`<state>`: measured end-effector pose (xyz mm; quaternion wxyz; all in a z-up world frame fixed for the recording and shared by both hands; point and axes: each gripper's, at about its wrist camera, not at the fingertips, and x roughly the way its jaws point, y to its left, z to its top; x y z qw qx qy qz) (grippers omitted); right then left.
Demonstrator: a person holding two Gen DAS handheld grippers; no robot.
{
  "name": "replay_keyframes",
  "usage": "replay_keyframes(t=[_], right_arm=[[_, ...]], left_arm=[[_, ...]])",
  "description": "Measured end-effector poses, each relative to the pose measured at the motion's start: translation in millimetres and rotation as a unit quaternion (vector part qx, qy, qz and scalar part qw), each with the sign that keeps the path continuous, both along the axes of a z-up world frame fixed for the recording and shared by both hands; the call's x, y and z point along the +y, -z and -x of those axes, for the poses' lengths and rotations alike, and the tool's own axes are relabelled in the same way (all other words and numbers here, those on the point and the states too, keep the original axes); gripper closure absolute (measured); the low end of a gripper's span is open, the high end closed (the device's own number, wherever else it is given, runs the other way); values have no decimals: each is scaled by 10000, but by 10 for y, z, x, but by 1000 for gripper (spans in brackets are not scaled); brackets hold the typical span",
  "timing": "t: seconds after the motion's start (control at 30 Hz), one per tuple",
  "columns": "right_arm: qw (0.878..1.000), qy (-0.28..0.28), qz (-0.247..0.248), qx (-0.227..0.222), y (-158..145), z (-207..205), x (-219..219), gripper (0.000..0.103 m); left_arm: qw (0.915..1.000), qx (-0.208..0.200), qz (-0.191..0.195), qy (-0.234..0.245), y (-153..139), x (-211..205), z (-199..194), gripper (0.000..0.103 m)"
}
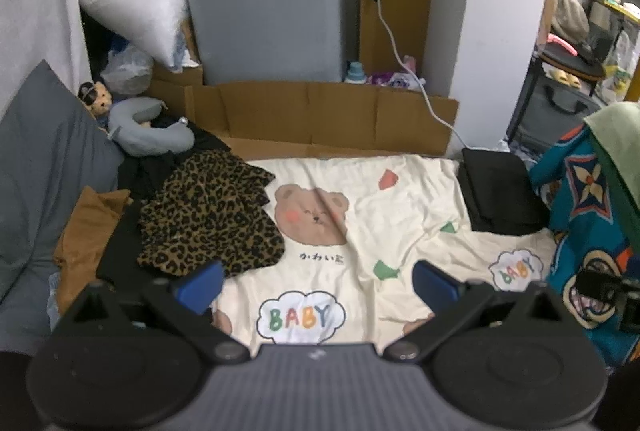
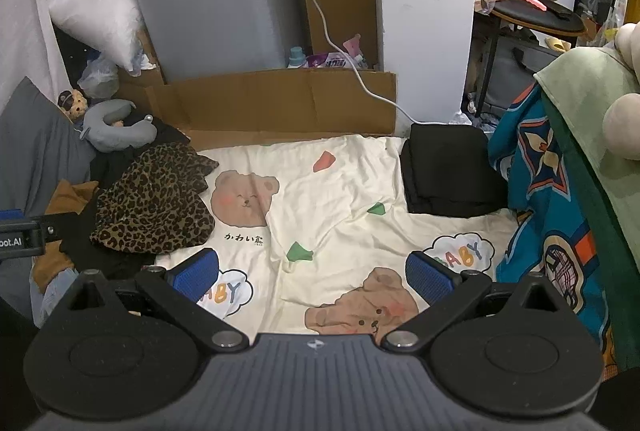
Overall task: Fold clothes
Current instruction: 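Move both grippers over the bed toward the leopard-print garment pile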
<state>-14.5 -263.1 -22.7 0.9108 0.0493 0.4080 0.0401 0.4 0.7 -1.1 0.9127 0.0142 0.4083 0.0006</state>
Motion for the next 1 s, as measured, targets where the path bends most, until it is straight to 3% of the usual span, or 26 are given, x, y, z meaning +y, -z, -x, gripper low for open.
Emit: replay_keyframes(t=[0.1,0.23,0.57,1.0], right_arm=[[10000,13,-15,-13,-11,-16,3,0],[10000,31,-34,-29,-25,-37,6,0],[9999,76,-83,-72,-60,-91,16,0],[10000,17,-2,-15,-93,-98,72,0]], left_arm=[[9998,119,182,10,4,121,-39,1],[9999,96,-29,2,31,25,-17,1],[9998,80,179,-90,84,49,-124,1],[9995,189,159,-220,203,145,-162,1]])
